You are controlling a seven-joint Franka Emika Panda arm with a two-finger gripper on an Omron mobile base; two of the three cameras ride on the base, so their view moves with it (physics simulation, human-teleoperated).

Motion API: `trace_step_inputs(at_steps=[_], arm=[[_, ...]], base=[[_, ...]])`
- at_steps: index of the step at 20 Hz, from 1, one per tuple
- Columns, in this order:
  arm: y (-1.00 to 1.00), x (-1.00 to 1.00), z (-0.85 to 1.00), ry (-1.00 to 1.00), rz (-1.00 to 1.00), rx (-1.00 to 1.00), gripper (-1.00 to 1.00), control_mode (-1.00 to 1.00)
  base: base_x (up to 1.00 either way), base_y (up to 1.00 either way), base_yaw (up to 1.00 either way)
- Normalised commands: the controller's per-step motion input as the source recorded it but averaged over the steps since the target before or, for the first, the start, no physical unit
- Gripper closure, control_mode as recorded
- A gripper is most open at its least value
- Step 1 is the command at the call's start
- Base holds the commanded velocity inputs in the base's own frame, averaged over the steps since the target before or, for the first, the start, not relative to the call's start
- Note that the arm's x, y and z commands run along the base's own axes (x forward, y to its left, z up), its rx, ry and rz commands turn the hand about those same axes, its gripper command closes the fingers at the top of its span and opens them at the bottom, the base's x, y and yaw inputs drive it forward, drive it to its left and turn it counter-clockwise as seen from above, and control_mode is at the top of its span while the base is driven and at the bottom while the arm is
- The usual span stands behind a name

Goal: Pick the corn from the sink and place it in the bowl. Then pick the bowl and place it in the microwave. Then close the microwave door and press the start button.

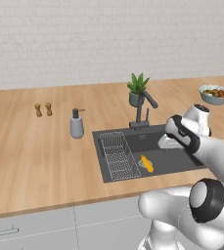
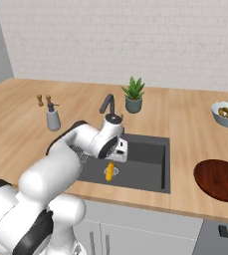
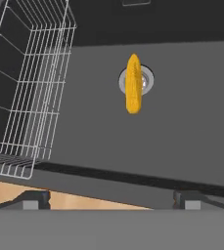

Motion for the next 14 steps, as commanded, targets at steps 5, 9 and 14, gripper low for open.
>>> trace_step_inputs(at_steps=[5,9,14], arm=[[-0.1,0.23,-0.39,-0.01,0.0,0.03,-1.0,-1.0],[-0.17,0.38,-0.23,0.0,0.0,0.08,-1.0,-1.0],[-0.04,0.38,-0.16,0.0,0.0,0.1,-1.0,-1.0]], base=[[0.0,0.0,0.0],[0.0,0.0,0.0],[0.0,0.0,0.0]])
